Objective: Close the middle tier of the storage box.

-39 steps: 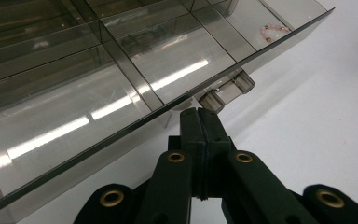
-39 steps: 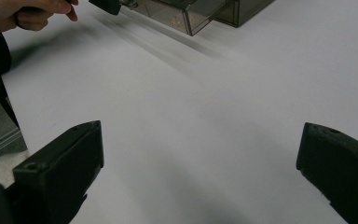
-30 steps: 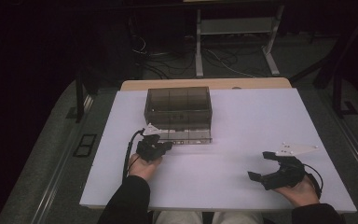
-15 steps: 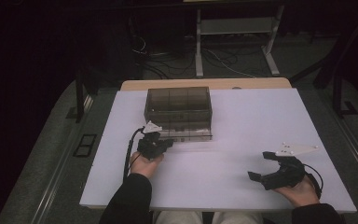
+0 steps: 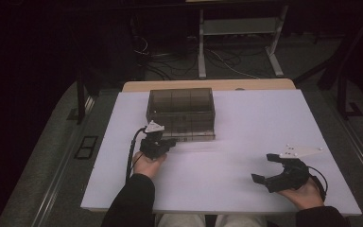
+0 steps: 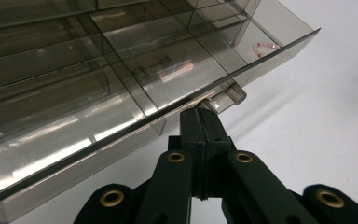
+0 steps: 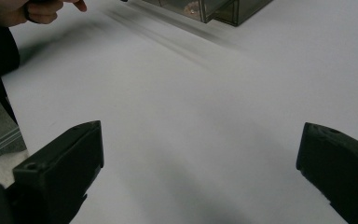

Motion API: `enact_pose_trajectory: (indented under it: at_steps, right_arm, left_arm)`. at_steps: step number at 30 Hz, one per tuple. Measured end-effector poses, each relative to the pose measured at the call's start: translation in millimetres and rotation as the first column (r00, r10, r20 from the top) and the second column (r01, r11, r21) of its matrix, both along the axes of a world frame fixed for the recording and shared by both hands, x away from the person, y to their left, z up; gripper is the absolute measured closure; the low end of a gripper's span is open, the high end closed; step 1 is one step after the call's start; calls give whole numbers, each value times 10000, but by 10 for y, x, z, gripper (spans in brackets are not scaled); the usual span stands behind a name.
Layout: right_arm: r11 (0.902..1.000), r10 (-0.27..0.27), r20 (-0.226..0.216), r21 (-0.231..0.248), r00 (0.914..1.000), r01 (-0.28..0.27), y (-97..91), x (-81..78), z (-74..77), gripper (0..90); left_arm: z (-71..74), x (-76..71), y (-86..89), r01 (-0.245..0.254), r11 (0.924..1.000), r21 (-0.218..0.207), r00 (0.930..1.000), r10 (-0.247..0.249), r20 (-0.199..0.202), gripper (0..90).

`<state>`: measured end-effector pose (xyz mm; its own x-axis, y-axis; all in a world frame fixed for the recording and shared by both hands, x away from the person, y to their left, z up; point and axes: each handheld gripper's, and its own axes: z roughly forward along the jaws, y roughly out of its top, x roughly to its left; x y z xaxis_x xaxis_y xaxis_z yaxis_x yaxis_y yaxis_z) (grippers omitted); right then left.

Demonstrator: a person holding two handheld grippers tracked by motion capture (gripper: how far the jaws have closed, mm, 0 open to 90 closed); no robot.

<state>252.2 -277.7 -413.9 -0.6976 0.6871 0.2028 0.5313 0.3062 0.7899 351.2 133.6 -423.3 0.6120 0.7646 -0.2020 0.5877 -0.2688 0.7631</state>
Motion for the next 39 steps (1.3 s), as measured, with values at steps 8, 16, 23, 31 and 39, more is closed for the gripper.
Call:
enact_pose_trajectory:
  at_steps: [8, 16, 23, 31, 39]
  right_arm:
    - [10000, -9, -31, -16, 10000, 9, 0, 1, -3, 0]
    - [10000, 8, -25, -64, 10000, -8, 2, 2, -6, 0]
    - [10000, 14, -35, -69, 10000, -14, 5, 1, -7, 0]
    - [10000, 36, -10, -58, 10000, -36, 8, 0, -6, 0]
    - [10000, 37, -11, -69, 10000, -37, 7, 1, -7, 0]
  left_arm:
    - [5, 36, -15, 11, 10000, 9, 10000, -11, 21, 891]
    - [13, 69, -13, -23, 10000, -9, 10000, 23, 38, 892]
    - [7, 94, -7, -97, 10000, -9, 10000, 97, 11, 892]
    - [3, 111, -10, -198, 9998, -71, 9998, 198, 30, 891]
    - [-2, 144, -2, -265, 9996, -110, 9996, 265, -14, 892]
